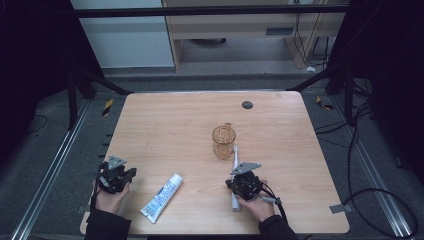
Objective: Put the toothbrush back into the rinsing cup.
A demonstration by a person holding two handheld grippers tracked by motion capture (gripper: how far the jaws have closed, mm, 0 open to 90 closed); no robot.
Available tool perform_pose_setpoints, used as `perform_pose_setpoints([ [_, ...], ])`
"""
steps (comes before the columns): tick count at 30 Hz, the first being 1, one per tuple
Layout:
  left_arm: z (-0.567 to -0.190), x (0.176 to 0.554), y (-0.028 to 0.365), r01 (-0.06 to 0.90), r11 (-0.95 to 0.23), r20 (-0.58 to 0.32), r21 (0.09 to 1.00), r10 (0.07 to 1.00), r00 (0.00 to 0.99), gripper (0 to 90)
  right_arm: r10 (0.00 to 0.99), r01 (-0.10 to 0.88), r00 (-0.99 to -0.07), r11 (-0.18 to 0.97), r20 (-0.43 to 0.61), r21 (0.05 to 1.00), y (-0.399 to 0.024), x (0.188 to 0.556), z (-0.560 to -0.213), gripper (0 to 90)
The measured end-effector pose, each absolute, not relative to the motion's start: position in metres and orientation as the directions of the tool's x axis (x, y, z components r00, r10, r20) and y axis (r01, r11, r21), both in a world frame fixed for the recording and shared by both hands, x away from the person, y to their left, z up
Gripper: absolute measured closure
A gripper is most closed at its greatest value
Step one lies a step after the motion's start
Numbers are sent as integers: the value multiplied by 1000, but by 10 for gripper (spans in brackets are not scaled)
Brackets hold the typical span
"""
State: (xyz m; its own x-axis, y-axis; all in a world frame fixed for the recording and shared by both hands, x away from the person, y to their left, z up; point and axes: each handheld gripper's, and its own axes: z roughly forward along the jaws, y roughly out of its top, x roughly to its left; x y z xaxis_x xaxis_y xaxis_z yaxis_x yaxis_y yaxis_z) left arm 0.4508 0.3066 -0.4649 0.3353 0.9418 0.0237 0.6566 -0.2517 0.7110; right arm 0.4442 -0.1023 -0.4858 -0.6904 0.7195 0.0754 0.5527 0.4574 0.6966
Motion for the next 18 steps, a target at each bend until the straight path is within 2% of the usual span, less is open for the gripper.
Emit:
perform_pose_setpoints([
  [18,-465,450,307,655,-247,17,714,942,336,894,771,587,-635,437,53,682,-129,444,-483,898],
])
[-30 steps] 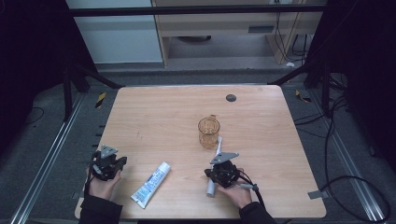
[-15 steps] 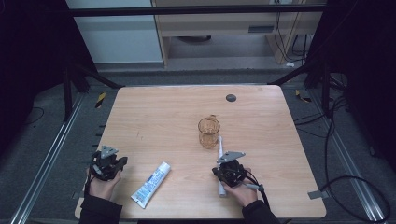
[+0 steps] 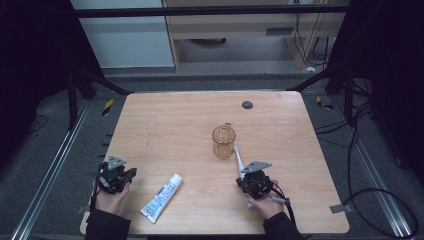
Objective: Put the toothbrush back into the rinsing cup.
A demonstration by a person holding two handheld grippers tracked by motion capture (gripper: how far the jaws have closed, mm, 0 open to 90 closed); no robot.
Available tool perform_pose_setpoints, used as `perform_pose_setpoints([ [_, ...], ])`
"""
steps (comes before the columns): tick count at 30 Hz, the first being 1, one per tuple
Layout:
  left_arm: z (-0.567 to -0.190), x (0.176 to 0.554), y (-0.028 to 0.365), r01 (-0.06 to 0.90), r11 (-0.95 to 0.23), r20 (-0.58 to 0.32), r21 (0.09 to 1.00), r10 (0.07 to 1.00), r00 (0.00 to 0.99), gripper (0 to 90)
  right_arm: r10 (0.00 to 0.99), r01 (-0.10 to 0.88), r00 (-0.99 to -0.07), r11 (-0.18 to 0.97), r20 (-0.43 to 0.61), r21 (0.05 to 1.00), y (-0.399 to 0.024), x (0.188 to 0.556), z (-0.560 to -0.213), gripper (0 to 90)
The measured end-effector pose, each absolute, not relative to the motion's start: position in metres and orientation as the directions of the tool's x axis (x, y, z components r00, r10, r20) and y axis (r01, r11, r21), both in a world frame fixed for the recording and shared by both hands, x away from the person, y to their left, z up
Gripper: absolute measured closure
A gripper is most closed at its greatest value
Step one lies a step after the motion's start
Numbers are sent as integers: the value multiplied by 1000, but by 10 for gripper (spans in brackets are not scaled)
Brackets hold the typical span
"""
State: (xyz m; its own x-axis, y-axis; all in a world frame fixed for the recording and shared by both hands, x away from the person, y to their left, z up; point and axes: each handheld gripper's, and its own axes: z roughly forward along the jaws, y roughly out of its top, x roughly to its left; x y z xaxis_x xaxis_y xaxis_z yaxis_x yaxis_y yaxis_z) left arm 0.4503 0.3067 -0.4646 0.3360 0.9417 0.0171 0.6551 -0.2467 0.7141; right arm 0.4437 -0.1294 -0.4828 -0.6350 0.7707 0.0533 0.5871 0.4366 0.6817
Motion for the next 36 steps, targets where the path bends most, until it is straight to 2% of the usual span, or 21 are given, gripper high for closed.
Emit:
perform_pose_setpoints([
  [23,-464,450,307,653,-244,13,717,942,337,894,816,624,-575,390,60,677,-161,445,-476,886],
  [29,-464,450,307,651,-244,16,719,942,336,893,838,620,-542,352,58,701,-167,447,-460,838],
  [36,-463,451,308,646,-246,25,723,943,332,892,867,653,-495,332,52,681,-174,456,-446,731],
])
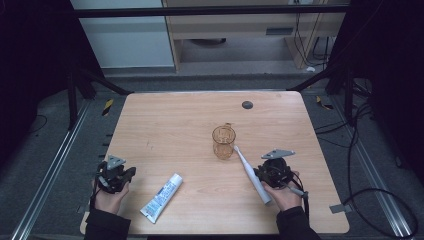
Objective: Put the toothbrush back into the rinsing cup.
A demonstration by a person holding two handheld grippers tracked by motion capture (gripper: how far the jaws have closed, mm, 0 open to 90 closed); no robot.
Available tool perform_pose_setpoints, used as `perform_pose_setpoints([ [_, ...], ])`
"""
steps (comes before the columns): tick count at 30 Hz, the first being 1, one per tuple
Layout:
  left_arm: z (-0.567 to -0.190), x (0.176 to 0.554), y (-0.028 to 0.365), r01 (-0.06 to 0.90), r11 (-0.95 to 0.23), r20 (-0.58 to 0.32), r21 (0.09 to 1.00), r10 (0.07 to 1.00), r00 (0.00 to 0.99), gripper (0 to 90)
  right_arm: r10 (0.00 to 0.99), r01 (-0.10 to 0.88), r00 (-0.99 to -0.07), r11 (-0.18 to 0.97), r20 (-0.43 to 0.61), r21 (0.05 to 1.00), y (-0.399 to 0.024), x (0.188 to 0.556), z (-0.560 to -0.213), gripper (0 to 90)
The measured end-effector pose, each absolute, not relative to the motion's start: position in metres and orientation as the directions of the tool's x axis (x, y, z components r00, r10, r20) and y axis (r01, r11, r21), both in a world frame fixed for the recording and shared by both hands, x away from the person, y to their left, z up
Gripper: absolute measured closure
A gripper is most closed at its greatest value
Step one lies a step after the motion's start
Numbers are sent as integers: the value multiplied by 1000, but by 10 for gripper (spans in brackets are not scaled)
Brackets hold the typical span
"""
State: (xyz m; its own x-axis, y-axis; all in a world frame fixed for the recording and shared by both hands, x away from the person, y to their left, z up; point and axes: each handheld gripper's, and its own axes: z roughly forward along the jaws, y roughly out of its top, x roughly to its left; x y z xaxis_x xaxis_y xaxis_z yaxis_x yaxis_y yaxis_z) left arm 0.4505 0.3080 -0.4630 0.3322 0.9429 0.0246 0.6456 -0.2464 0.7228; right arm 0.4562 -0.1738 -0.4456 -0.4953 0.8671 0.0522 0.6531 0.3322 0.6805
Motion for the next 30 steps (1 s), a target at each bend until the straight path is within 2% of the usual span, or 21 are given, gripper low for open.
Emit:
perform_pose_setpoints([
  [11,-464,451,312,638,-239,44,732,951,307,865,865,688,-500,367,43,626,-163,470,-448,642],
  [30,-465,451,313,639,-240,40,731,949,312,844,874,742,-484,389,34,546,-142,496,-464,625],
])
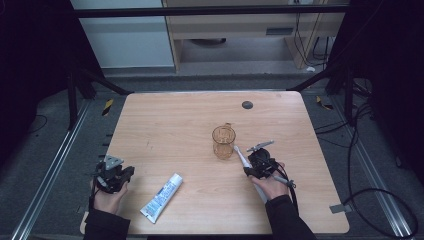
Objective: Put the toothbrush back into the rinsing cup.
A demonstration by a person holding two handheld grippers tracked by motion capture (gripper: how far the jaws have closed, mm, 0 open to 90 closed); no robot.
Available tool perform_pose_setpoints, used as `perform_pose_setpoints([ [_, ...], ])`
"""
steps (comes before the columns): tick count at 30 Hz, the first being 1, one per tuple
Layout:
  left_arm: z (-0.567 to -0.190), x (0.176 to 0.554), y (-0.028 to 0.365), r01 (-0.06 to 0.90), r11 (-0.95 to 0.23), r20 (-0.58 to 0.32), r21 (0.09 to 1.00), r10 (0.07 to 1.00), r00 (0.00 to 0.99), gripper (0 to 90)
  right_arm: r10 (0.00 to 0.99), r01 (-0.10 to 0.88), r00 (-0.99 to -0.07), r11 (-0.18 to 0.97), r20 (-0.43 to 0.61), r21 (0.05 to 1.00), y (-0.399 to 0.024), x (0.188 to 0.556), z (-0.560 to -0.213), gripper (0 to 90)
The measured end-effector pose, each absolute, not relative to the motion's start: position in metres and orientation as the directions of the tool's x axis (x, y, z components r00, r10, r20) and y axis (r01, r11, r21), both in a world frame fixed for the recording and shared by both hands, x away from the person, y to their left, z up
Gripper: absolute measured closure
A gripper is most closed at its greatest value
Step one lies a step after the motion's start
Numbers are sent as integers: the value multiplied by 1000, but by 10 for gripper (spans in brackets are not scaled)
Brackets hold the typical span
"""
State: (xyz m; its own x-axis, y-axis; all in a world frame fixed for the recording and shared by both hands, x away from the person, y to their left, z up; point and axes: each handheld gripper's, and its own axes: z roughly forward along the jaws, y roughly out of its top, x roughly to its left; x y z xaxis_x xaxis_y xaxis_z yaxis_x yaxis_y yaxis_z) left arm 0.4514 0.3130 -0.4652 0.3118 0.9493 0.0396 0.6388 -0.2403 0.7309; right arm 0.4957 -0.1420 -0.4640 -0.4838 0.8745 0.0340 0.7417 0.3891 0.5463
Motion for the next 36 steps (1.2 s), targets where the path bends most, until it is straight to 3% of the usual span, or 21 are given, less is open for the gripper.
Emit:
perform_pose_setpoints([
  [36,-466,452,311,645,-247,36,724,946,321,843,897,811,-440,378,40,446,-134,509,-474,673],
])
